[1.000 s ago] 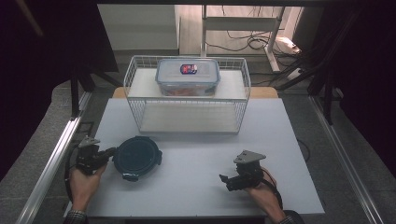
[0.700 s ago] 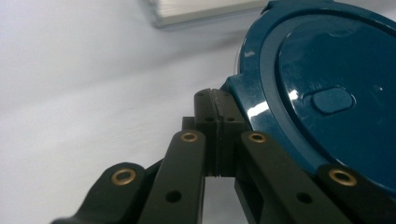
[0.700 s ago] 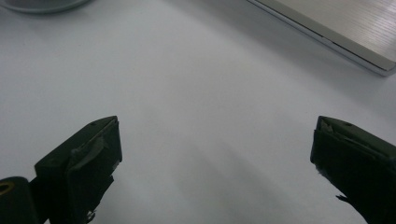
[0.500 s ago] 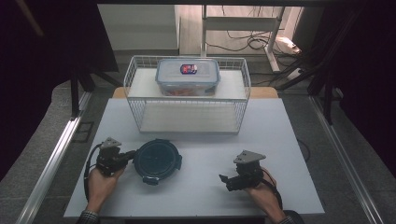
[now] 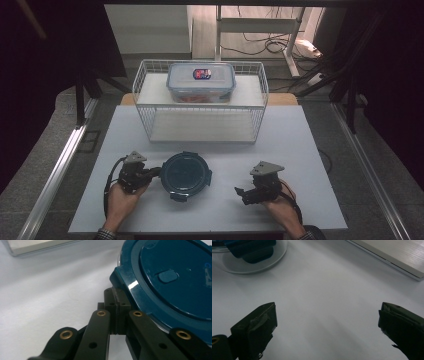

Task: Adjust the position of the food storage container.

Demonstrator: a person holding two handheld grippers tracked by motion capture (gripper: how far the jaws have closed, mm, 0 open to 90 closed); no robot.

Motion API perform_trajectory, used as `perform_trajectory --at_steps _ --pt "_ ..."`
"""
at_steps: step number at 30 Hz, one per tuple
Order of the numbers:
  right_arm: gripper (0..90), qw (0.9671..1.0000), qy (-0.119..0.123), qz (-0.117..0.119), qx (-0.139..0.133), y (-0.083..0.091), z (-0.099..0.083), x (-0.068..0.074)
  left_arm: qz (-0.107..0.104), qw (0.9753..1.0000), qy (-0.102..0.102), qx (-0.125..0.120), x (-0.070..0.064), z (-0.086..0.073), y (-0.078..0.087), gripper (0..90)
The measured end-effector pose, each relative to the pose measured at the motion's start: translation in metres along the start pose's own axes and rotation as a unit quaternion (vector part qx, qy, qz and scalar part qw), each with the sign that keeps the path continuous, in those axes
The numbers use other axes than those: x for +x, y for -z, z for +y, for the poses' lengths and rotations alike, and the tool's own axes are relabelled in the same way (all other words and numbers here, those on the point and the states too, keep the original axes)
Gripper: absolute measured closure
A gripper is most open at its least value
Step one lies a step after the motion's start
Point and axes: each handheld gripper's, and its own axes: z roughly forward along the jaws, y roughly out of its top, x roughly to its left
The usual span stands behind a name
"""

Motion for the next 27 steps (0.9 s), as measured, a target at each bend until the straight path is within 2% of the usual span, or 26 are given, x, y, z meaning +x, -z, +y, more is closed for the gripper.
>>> perform_trajectory --at_steps 7,10,13,22,27 --pt "1.9 1.0000 -0.002 -0.002 -0.001 0.000 0.000 -0.001 -0.013 0.9999 -0.010 0.004 -0.011 -0.002 0.000 90.0" --pt "1.9 1.0000 -0.004 -0.002 0.000 0.001 -0.001 -0.002 -0.026 0.9996 -0.008 0.006 -0.018 -0.003 -0.001 90.0" --pt "1.8 1.0000 -0.004 -0.002 0.000 0.001 -0.001 -0.002 -0.030 0.9995 -0.009 0.007 -0.021 -0.003 -0.002 90.0" --pt "1.9 0.9999 -0.008 -0.005 0.003 0.000 -0.002 -0.005 -0.047 0.9981 -0.037 0.015 -0.042 0.001 -0.011 90.0" --pt "1.9 0.9999 -0.011 -0.008 0.002 0.001 -0.003 -0.008 -0.052 0.9970 -0.057 0.013 -0.041 0.003 -0.013 90.0"
